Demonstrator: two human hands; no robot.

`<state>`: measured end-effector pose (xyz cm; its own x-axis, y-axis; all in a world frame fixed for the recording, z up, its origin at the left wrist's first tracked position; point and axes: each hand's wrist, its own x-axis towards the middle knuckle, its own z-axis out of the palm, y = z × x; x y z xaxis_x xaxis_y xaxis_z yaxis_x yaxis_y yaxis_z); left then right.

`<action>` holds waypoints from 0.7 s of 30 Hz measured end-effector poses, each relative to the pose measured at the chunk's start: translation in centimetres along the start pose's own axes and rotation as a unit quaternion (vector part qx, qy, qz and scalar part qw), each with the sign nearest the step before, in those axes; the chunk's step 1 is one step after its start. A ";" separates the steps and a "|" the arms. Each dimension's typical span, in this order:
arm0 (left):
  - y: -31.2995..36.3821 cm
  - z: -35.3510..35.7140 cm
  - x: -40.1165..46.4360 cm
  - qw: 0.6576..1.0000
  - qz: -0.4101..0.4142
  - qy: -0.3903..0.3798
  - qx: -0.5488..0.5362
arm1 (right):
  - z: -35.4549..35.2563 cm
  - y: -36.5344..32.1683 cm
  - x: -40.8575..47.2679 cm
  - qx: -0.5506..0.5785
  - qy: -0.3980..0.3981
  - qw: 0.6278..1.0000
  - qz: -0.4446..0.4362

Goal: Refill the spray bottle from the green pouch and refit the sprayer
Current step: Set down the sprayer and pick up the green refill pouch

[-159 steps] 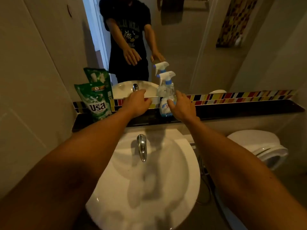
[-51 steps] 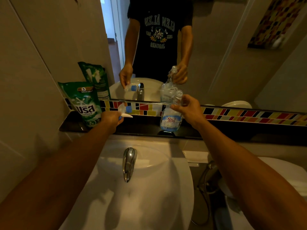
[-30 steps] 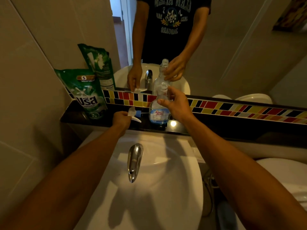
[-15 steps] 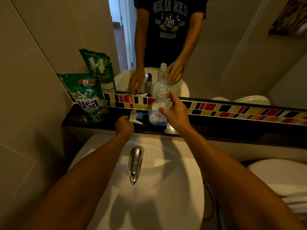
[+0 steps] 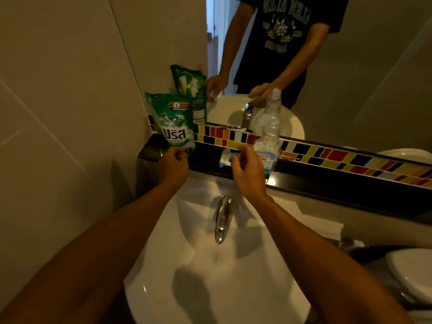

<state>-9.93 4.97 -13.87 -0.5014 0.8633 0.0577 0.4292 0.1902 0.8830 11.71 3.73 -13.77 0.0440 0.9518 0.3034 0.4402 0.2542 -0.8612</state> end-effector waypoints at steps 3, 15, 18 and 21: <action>0.2 -2.6 1.3 1.000 0.005 0.014 -0.005 | 2.3 -1.7 1.5 0.017 -0.068 0.997 0.026; 3.3 -6.9 9.0 1.000 0.021 0.013 -0.020 | 10.1 -6.6 8.5 0.090 -0.179 0.975 0.097; 3.2 -6.8 10.4 0.998 0.013 -0.028 -0.045 | 11.6 -6.9 9.4 0.100 -0.178 0.973 0.106; 2.9 -6.3 11.1 0.995 0.001 -0.042 -0.090 | 12.6 -6.7 9.7 0.101 -0.147 0.977 0.120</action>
<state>-18.94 12.17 -7.75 -0.4335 0.9007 0.0268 0.2841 0.1084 0.9526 -2.17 13.45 -10.16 -0.1480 0.9887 -0.0218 0.2611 0.0178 -0.9651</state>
